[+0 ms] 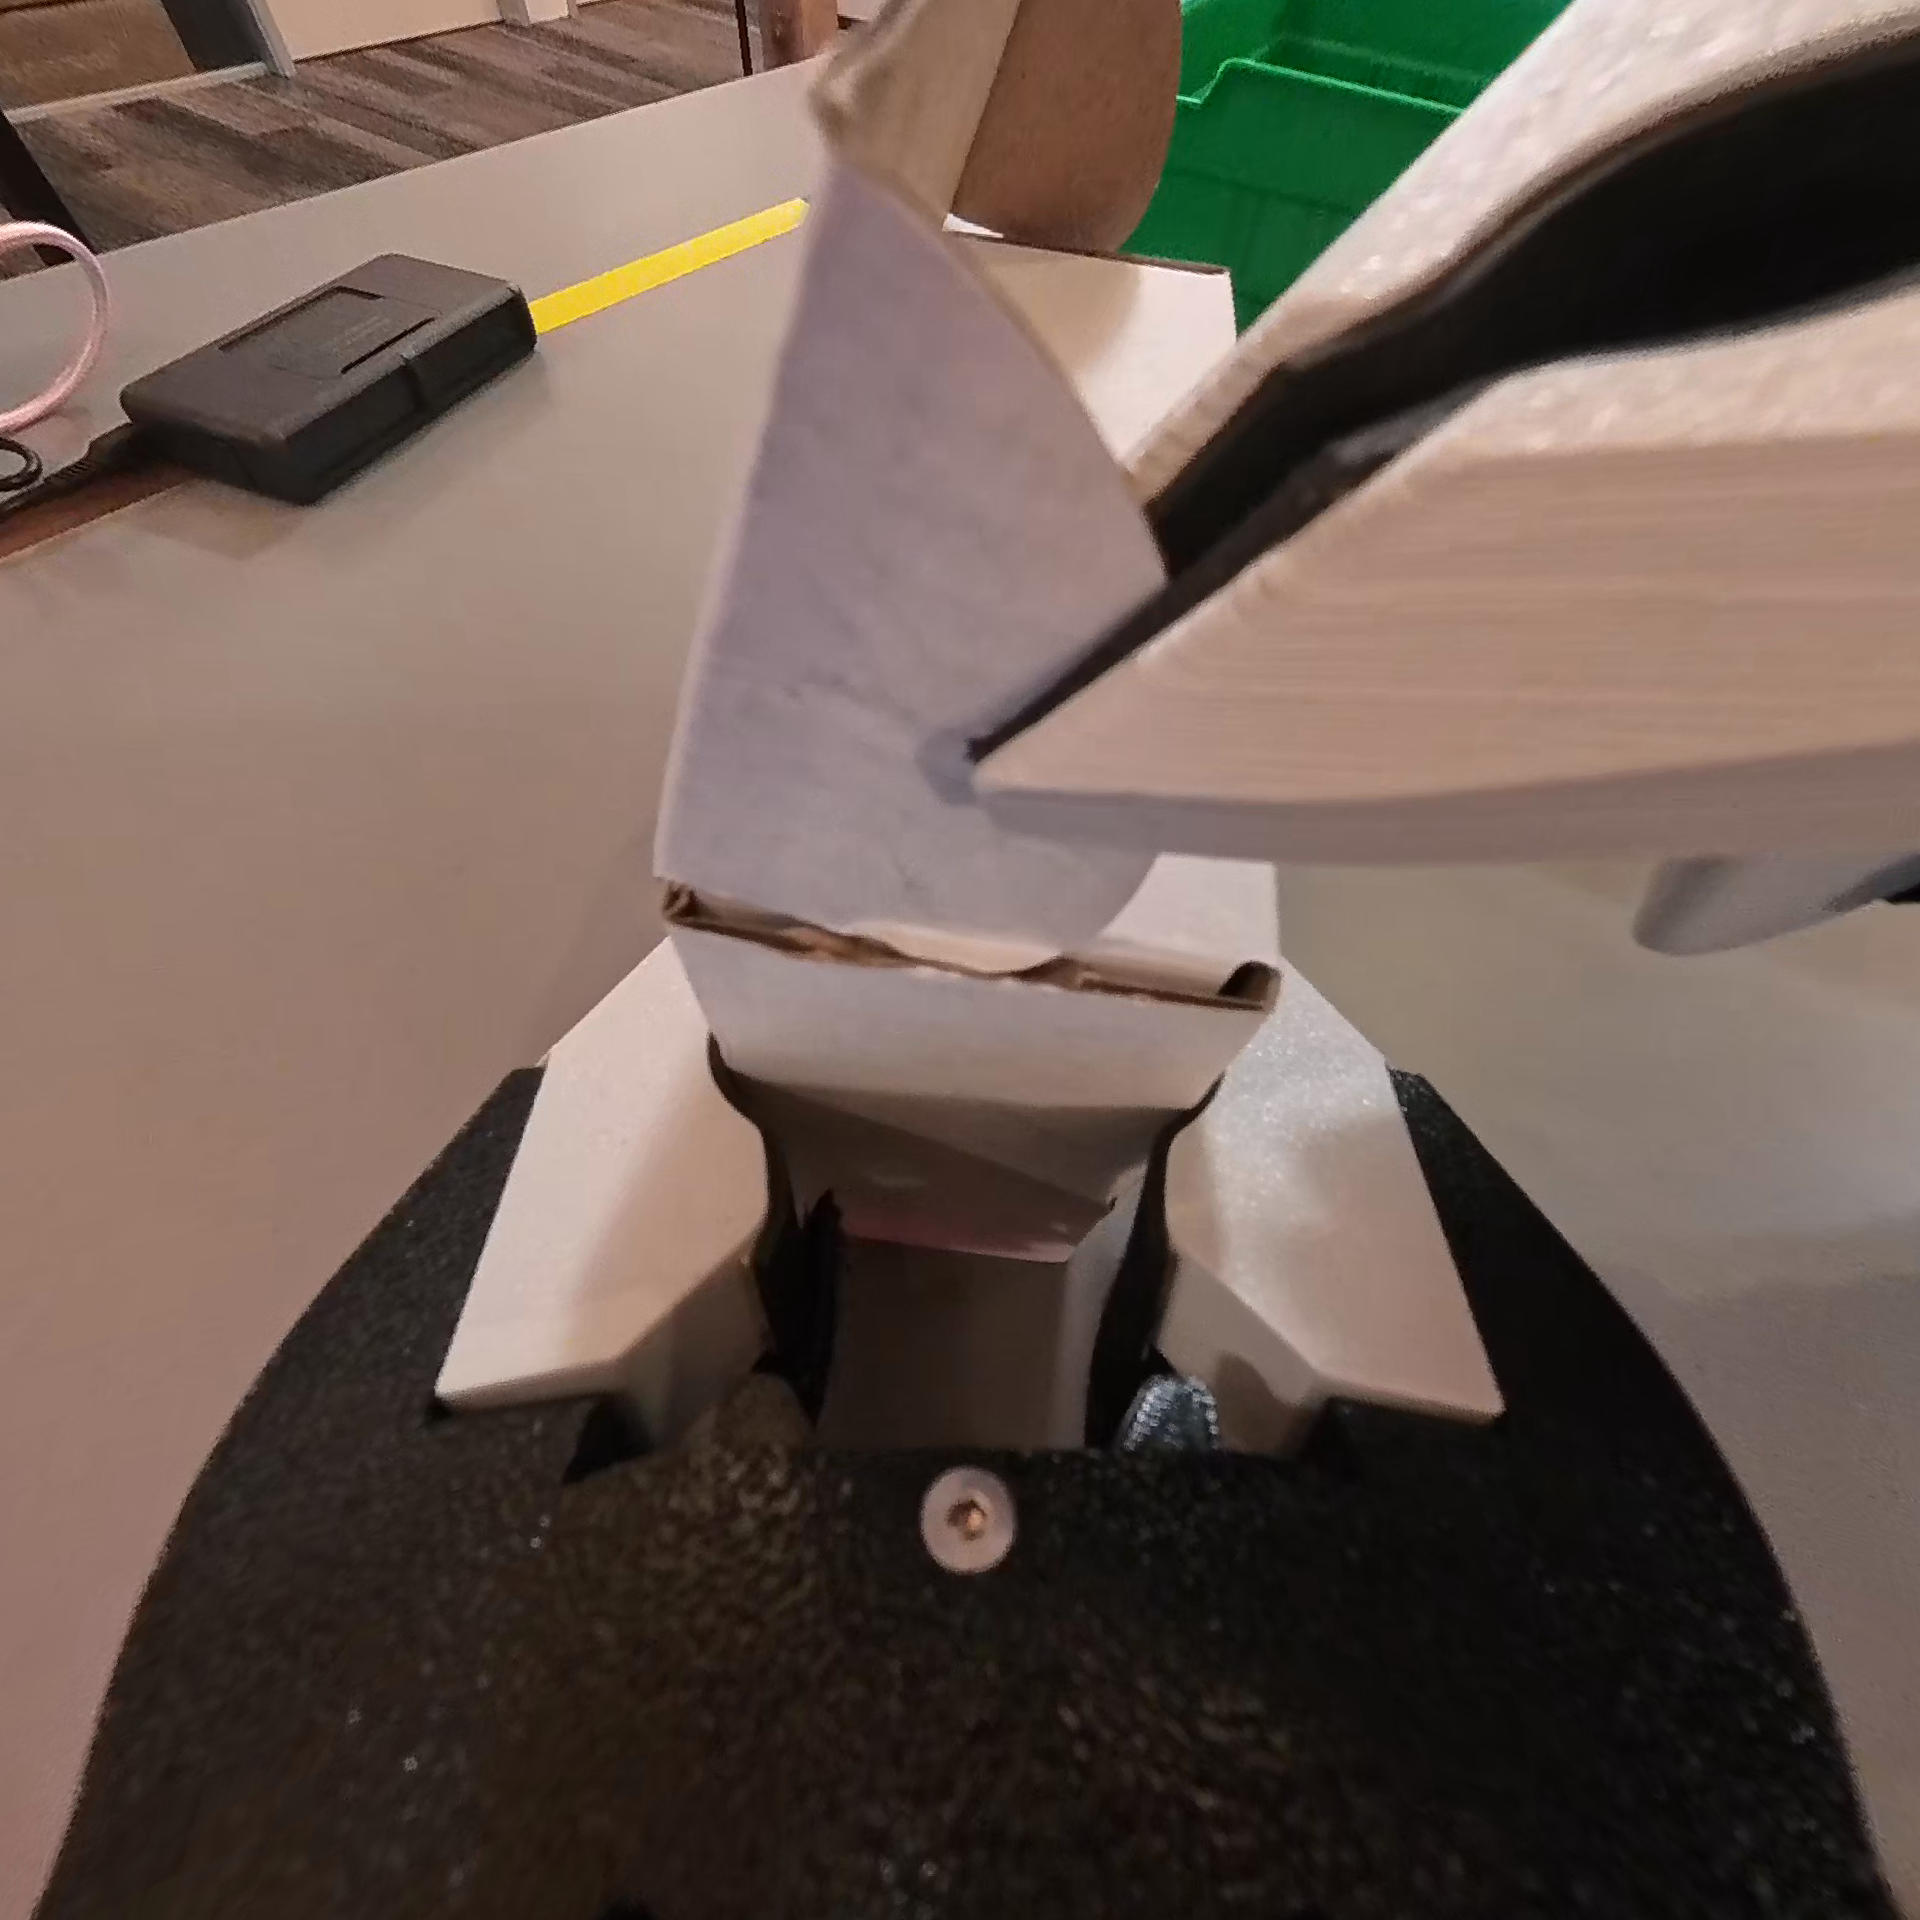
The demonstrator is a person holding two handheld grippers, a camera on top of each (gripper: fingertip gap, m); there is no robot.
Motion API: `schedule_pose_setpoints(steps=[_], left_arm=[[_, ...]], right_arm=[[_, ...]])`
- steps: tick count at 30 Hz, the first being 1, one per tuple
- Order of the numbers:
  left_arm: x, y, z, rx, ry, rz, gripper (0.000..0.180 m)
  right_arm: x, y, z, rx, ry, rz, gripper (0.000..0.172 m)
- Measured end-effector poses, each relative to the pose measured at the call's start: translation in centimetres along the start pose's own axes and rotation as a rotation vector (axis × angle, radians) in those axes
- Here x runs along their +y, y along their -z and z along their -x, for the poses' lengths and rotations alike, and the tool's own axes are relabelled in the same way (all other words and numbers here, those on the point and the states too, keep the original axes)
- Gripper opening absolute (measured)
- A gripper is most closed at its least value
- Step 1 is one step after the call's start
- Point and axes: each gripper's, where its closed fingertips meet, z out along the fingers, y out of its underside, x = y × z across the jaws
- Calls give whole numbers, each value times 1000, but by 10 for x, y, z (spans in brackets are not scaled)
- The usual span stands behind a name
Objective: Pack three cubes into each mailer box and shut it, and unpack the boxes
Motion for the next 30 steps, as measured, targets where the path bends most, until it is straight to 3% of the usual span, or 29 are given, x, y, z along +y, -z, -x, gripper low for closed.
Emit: schedule_pose_setpoints(steps=[11, 14, 16, 19, 22, 30], left_arm=[[0, 0, 0, -4, -6, 1, 75], [0, 0, 0, 1, -1, 1, 75], [0, 0, 0, 2, 0, 0, 75], [0, 0, 0, 2, 2, 1, 75], [0, 0, 0, 2, 1, 3, 75], [0, 0, 0, -5, 3, 5, 75]], right_arm=[[6, 4, 4, 11, 12, 23, 2], [-20, 39, -14, 53, -11, -133, 15], [-28, 71, -56, 184, -45, -216, 22], [-4, 88, -119, 334, -114, -137, 30], [21, 76, -146, 317, -156, -18, 32], [24, 53, -140, 200, -167, 97, 10]])
